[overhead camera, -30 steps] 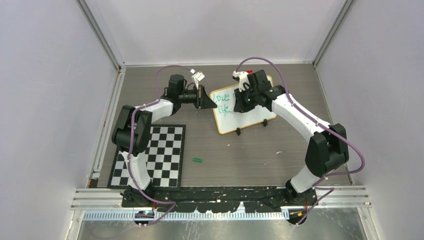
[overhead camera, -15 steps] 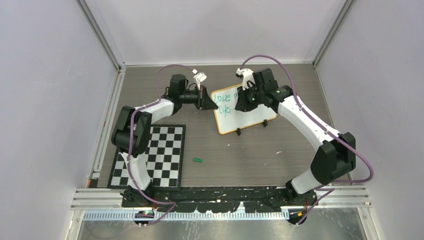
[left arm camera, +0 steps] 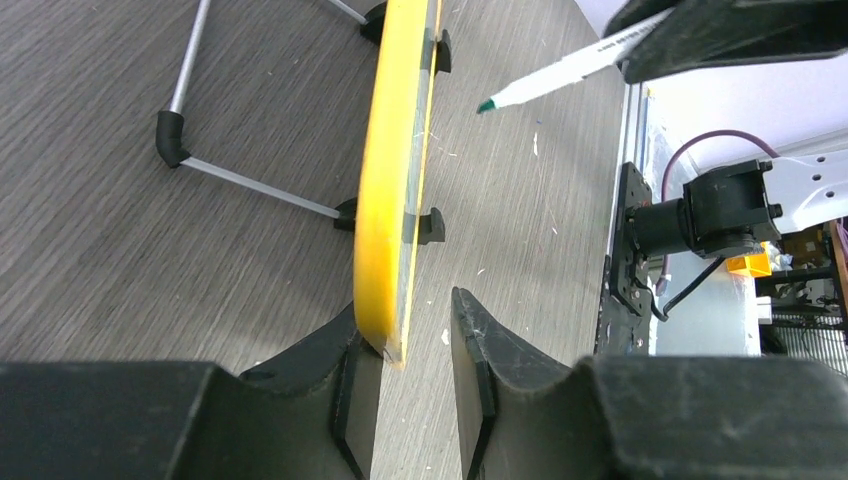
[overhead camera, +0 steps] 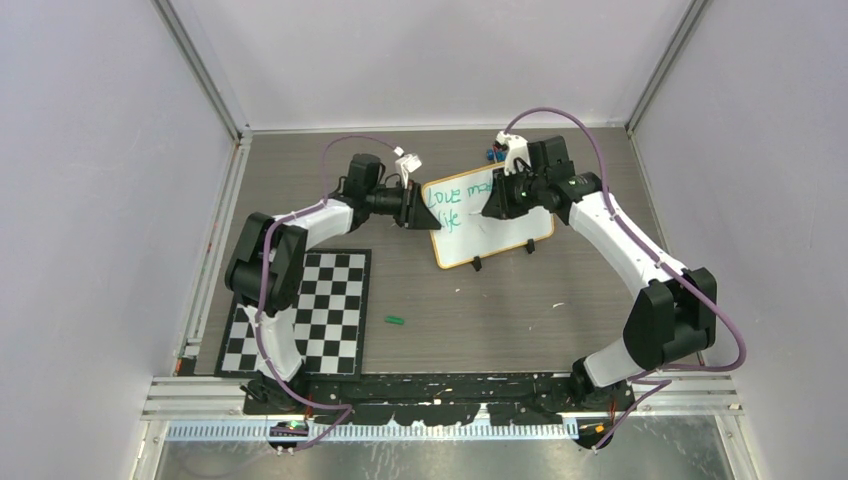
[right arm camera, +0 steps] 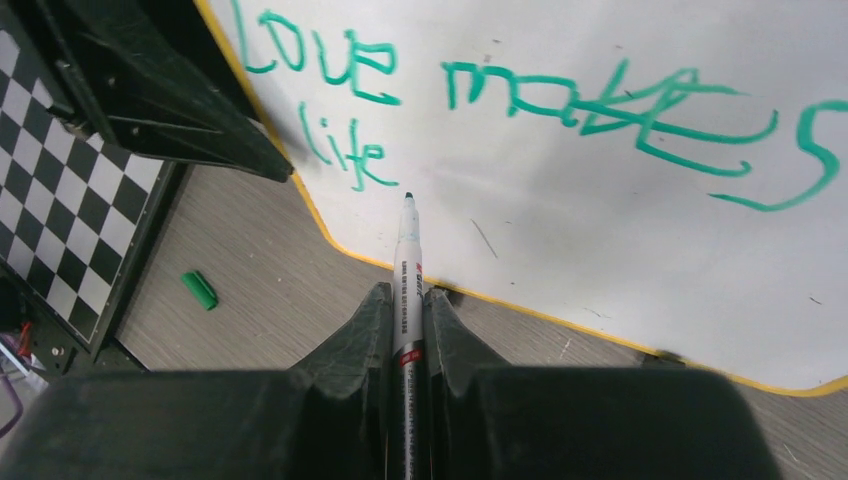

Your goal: Write a sentence on the whiteboard

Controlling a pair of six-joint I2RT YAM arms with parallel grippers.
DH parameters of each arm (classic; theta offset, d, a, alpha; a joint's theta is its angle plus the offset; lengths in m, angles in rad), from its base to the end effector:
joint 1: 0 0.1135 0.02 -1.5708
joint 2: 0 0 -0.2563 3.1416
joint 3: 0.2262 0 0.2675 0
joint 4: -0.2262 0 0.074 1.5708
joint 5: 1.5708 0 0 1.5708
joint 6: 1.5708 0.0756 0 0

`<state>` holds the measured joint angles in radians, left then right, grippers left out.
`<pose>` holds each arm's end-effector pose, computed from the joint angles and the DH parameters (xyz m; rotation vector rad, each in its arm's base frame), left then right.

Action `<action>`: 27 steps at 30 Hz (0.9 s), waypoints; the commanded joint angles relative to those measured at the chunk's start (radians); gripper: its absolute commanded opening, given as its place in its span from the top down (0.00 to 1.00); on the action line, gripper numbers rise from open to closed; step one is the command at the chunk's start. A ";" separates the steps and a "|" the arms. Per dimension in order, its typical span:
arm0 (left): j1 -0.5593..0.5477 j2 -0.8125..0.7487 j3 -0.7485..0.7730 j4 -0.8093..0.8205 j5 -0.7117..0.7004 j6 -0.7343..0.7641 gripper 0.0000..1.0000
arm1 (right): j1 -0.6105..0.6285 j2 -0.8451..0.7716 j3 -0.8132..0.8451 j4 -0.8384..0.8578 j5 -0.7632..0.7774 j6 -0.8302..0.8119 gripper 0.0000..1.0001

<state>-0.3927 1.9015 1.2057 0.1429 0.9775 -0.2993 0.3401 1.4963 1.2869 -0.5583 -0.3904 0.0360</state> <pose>0.3832 -0.2266 0.1738 0.7145 2.0513 -1.4358 0.3410 0.1512 0.2736 -0.5501 2.2896 0.6420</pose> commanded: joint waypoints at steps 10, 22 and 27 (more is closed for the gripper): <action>-0.017 -0.003 0.041 -0.005 -0.007 0.017 0.71 | -0.015 -0.047 -0.056 0.145 0.021 0.019 1.00; -0.018 0.000 0.042 -0.012 -0.009 0.022 0.90 | -0.015 -0.039 -0.057 0.131 0.030 0.009 1.00; -0.018 0.007 0.048 -0.018 -0.013 0.022 0.98 | -0.015 -0.057 -0.064 0.100 0.001 0.000 1.00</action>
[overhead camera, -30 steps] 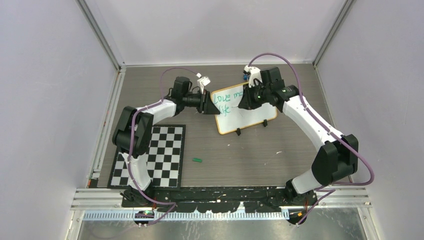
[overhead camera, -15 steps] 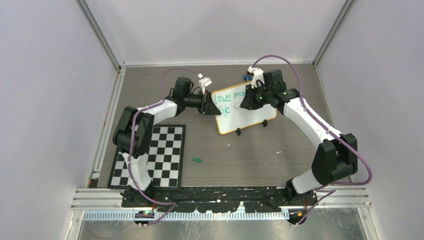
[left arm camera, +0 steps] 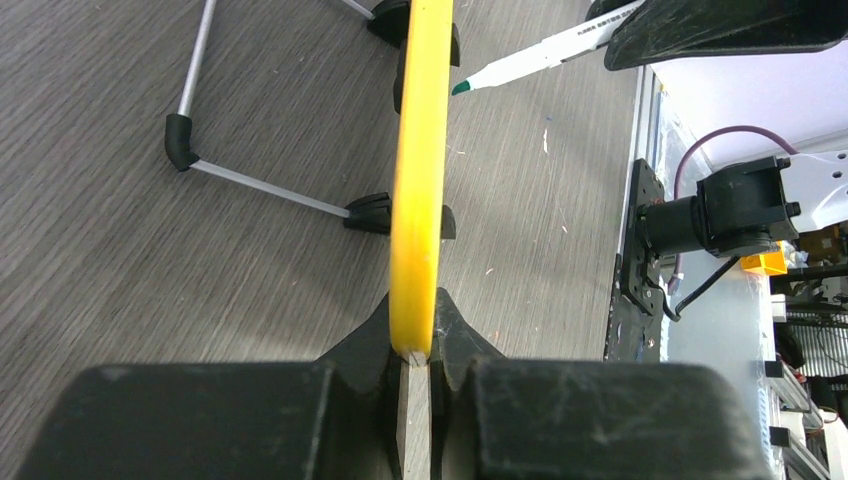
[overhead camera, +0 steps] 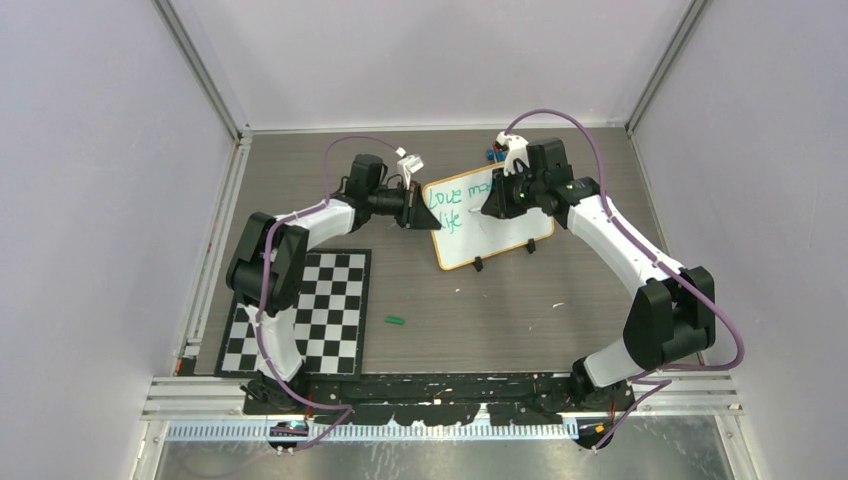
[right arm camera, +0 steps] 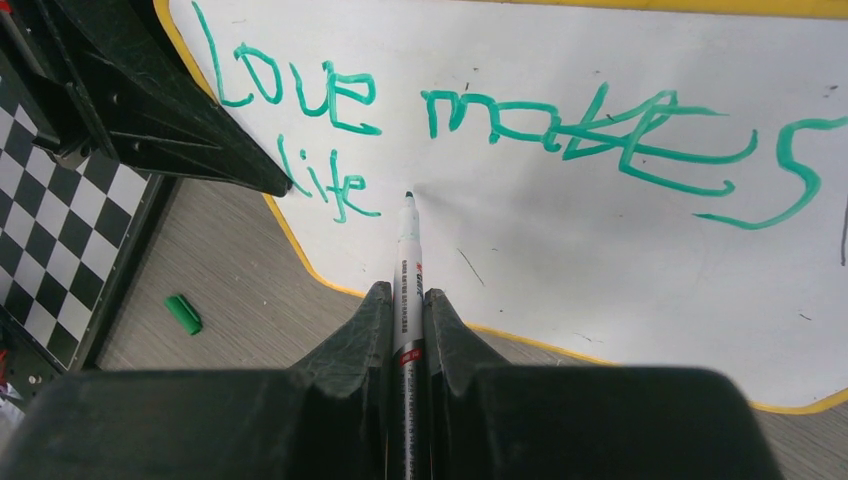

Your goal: Write a sentence on the whiteboard

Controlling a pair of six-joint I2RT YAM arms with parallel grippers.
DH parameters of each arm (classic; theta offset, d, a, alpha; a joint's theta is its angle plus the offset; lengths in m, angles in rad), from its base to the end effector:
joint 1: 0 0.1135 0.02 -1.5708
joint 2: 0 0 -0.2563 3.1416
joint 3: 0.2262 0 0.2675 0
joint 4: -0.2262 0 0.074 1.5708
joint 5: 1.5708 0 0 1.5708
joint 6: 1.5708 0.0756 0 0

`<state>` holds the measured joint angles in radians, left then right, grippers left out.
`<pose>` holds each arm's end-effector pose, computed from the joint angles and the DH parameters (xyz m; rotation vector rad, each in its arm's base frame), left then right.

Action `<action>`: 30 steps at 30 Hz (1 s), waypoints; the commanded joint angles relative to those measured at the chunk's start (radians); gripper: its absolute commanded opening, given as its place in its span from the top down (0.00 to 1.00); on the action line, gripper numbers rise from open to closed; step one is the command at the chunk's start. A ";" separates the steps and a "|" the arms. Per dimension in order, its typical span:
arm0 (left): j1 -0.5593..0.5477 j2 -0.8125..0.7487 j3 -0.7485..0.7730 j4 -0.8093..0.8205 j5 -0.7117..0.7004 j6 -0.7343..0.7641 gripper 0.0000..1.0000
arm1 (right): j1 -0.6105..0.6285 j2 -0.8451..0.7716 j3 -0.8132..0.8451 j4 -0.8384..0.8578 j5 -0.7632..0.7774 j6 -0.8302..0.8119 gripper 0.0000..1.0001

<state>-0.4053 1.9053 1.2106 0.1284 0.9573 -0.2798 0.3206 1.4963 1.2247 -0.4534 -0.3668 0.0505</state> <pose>0.3818 -0.2311 0.1718 0.7290 2.0583 -1.4138 0.3486 0.1443 0.2611 -0.5010 2.2580 0.6115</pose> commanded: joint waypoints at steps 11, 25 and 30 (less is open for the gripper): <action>-0.004 0.019 0.064 -0.041 0.009 0.008 1.00 | 0.004 -0.060 -0.019 0.003 0.015 -0.023 1.00; -0.004 0.005 0.047 -0.032 0.008 0.019 1.00 | 0.006 0.000 0.024 0.033 0.049 0.005 1.00; -0.004 0.002 0.044 -0.027 0.008 0.018 1.00 | 0.017 0.015 0.037 0.039 0.049 0.013 1.00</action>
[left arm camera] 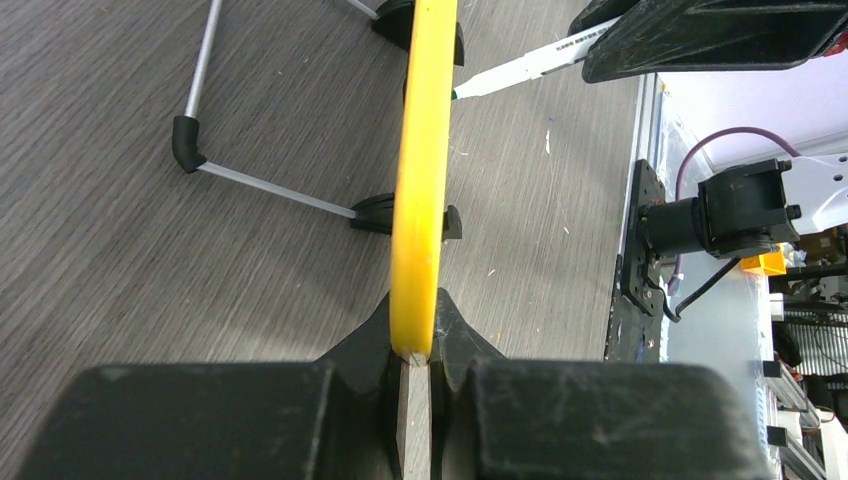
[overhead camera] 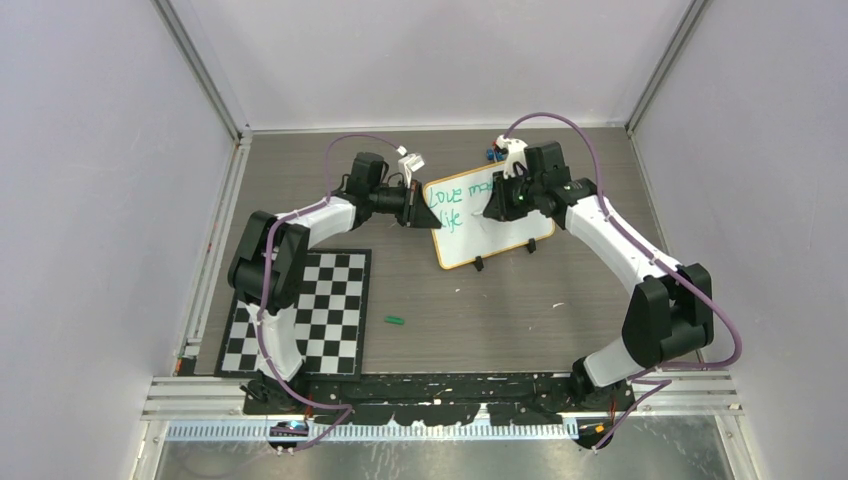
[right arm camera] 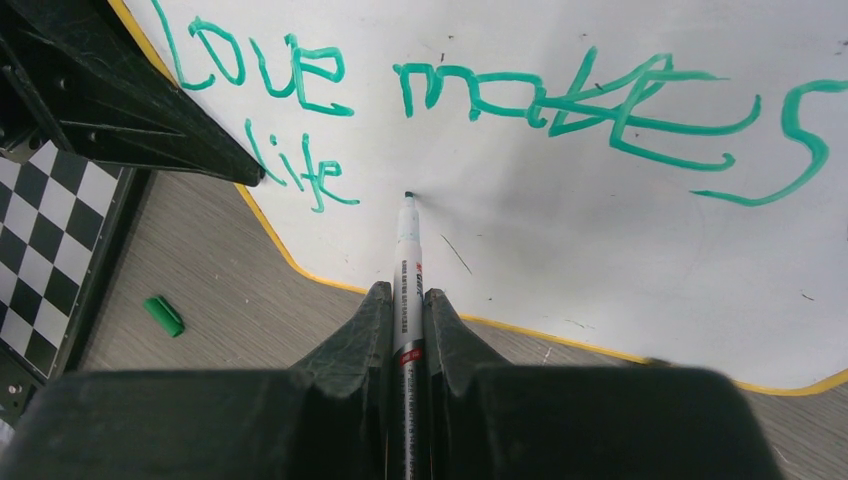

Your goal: Write a sentence on the whiteboard

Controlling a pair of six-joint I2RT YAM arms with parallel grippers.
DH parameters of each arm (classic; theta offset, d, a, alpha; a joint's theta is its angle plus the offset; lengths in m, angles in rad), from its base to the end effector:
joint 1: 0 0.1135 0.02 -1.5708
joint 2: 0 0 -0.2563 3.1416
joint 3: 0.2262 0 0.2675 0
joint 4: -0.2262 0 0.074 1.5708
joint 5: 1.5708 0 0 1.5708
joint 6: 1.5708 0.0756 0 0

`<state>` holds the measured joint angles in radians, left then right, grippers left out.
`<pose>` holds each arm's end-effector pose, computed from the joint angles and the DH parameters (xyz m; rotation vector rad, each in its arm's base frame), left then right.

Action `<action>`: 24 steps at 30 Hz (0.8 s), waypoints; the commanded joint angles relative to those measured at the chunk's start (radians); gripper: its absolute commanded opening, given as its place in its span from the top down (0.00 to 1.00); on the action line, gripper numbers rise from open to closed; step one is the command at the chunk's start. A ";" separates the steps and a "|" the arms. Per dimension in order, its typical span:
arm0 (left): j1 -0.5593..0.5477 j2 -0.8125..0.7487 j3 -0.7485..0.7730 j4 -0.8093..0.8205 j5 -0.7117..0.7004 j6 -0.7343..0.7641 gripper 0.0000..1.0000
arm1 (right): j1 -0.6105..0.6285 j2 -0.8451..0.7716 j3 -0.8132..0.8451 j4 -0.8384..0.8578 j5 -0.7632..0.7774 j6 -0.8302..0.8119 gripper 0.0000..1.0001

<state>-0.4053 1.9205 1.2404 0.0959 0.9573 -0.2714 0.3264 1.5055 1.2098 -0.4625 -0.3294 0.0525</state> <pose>0.3857 -0.2328 0.1722 0.7304 2.0714 -1.4131 0.3481 0.1437 0.2506 -0.4856 2.2973 0.5721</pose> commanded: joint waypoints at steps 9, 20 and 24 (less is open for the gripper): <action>-0.004 -0.024 0.001 0.013 0.006 0.015 1.00 | 0.031 0.012 0.058 0.051 0.006 0.019 1.00; -0.004 -0.024 0.002 0.010 0.005 0.020 1.00 | 0.044 0.011 0.032 0.010 0.054 -0.037 1.00; -0.005 -0.020 0.004 0.013 0.006 0.016 1.00 | 0.027 -0.006 0.028 0.009 0.079 -0.039 1.00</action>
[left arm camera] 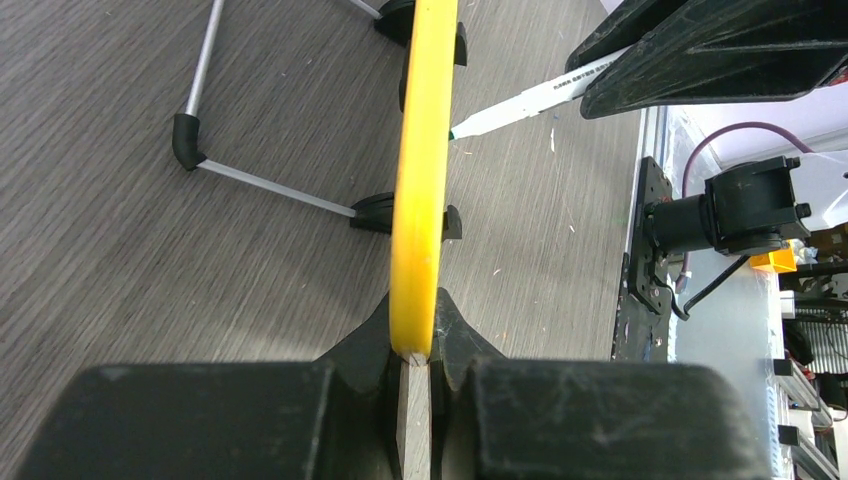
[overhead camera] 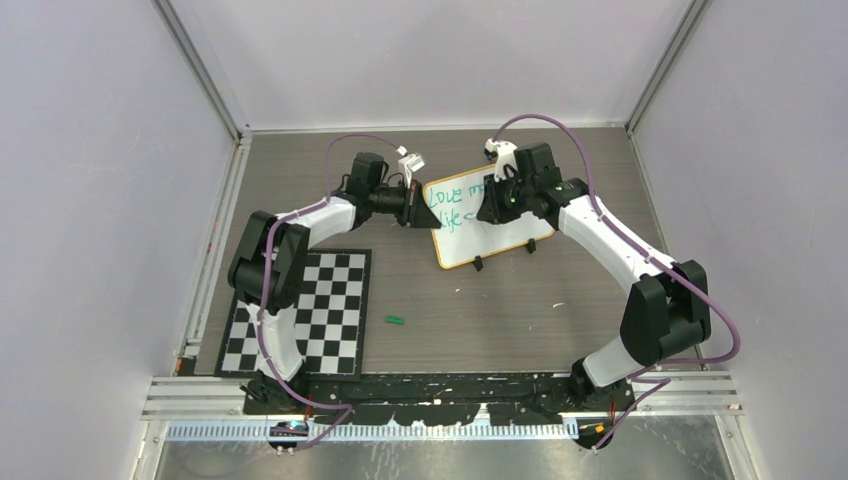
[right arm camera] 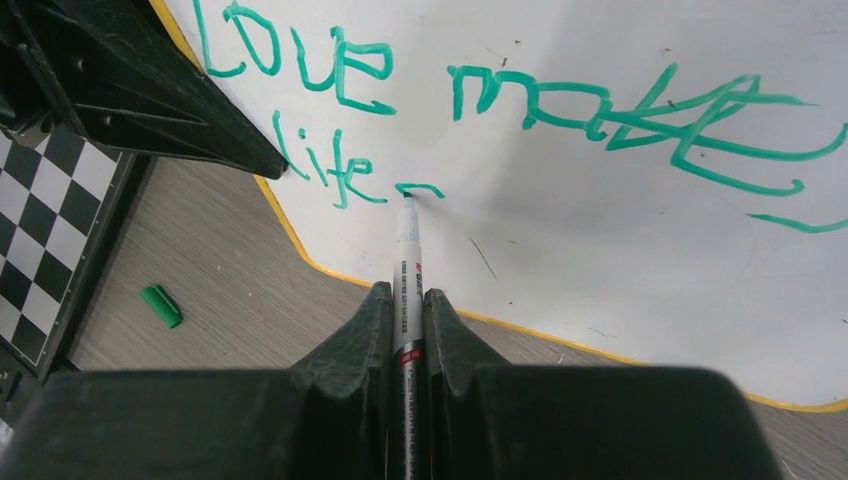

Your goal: Write a sentence on the whiteboard

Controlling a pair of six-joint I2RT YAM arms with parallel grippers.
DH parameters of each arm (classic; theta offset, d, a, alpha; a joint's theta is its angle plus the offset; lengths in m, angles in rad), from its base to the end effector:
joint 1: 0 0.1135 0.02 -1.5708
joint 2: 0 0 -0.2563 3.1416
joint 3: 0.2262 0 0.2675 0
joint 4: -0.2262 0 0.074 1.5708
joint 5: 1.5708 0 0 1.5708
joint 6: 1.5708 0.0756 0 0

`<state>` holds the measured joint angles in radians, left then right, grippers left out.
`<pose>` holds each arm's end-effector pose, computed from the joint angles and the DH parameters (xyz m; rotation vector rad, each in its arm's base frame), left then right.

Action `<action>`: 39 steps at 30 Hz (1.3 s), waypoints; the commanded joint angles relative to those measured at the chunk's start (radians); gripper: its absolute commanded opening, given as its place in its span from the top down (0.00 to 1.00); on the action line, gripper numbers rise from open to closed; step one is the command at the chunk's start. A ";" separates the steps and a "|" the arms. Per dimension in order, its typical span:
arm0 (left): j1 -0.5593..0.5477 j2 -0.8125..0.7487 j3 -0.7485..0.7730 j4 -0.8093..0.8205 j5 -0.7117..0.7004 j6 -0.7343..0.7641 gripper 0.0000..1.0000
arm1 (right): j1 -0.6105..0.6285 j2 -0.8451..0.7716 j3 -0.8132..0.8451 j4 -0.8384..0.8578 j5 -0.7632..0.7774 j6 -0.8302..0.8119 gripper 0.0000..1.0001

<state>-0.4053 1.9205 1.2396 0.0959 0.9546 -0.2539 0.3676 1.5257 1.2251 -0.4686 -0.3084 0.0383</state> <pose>0.3858 -0.2327 0.1718 0.7449 2.0619 -1.4009 0.3465 0.1580 0.2481 -0.5396 2.3004 0.5603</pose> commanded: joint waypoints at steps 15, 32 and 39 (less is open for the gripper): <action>-0.004 -0.015 0.008 0.019 0.009 -0.005 1.00 | -0.024 -0.007 0.009 -0.008 0.003 -0.002 1.00; -0.004 -0.017 0.012 0.015 0.013 -0.005 1.00 | 0.008 -0.032 0.052 -0.031 -0.037 -0.015 1.00; -0.004 -0.015 0.013 0.027 0.015 -0.012 1.00 | -0.062 -0.085 0.040 -0.040 -0.063 -0.024 1.00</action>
<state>-0.4053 1.9205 1.2396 0.0971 0.9539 -0.2546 0.3401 1.5024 1.2419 -0.5102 -0.3519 0.0311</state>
